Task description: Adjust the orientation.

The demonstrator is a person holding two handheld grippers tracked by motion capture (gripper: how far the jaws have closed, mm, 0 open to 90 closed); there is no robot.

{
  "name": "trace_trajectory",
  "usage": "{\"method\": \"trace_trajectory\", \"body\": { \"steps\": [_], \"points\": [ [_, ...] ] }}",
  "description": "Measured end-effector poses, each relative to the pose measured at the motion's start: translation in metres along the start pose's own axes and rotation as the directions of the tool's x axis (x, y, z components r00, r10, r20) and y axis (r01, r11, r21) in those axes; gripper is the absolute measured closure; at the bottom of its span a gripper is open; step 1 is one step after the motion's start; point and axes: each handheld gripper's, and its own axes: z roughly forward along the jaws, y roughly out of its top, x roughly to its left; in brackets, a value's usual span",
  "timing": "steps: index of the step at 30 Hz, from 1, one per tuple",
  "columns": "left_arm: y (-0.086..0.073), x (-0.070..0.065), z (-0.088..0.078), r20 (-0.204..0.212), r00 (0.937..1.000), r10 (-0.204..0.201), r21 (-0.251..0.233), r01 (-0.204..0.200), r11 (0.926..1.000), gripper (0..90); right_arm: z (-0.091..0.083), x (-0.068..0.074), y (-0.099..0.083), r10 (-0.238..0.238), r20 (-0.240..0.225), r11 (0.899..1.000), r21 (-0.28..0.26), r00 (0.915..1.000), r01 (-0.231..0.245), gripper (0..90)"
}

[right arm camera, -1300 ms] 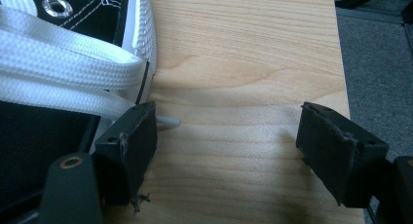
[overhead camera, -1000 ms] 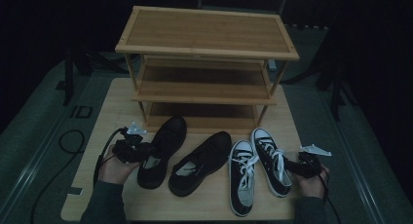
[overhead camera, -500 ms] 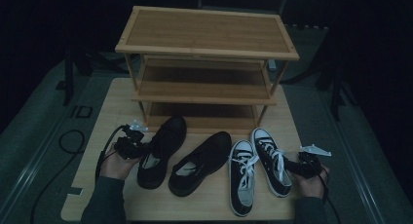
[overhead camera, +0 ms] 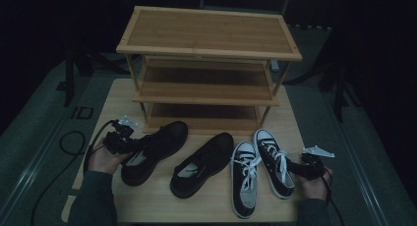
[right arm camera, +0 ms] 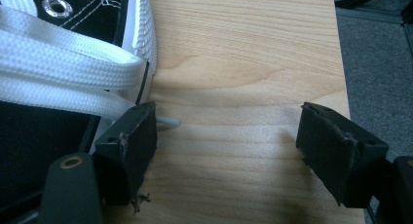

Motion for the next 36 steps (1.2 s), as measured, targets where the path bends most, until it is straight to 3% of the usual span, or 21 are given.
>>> {"method": "trace_trajectory", "body": {
  "steps": [8, 14, 17, 21, 23, 34, 36],
  "points": [
    [0.002, 0.018, -0.002, -0.014, 0.9998, 0.011, 0.013, -0.011, 0.9999, 86.4, 0.000, 0.000, 0.000, -0.001, 0.000, 1.000, -0.001, 1.0000, 0.001, 22.5],
    [0.004, 0.022, -0.002, -0.018, 0.9998, 0.011, 0.008, -0.011, 0.9999, 83.4, 0.000, 0.000, 0.000, -0.001, 0.001, 1.000, -0.001, 1.0000, 0.001, 22.5],
    [0.005, 0.018, -0.004, -0.002, 1.0000, 0.006, -0.009, -0.006, 0.9999, 75.5, 0.000, 0.000, 0.000, 0.000, 0.000, 1.000, 0.000, 1.0000, 0.000, 22.5],
    [0.006, 0.013, -0.008, -0.015, 0.9998, 0.011, -0.011, -0.011, 0.9999, 63.9, 0.000, 0.000, 0.000, 0.000, 0.000, 1.000, 0.000, 1.0000, 0.000, 22.5],
    [0.007, 0.010, -0.013, -0.001, 1.0000, 0.008, -0.037, -0.008, 0.9993, 60.4, 0.000, 0.000, 0.000, 0.000, 0.000, 1.000, 0.000, 1.0000, 0.000, 22.5],
    [0.015, -0.012, -0.034, -0.001, 1.0000, 0.008, -0.095, -0.008, 0.9955, 52.4, 0.000, 0.000, 0.000, -0.002, 0.000, 1.000, -0.001, 1.0000, 0.002, 22.5],
    [0.019, -0.019, -0.035, -0.015, 0.9996, 0.023, -0.101, -0.025, 0.9946, 52.2, 0.000, 0.000, 0.000, 0.000, 0.000, 1.000, 0.000, 1.0000, 0.000, 22.5]
  ]
}}
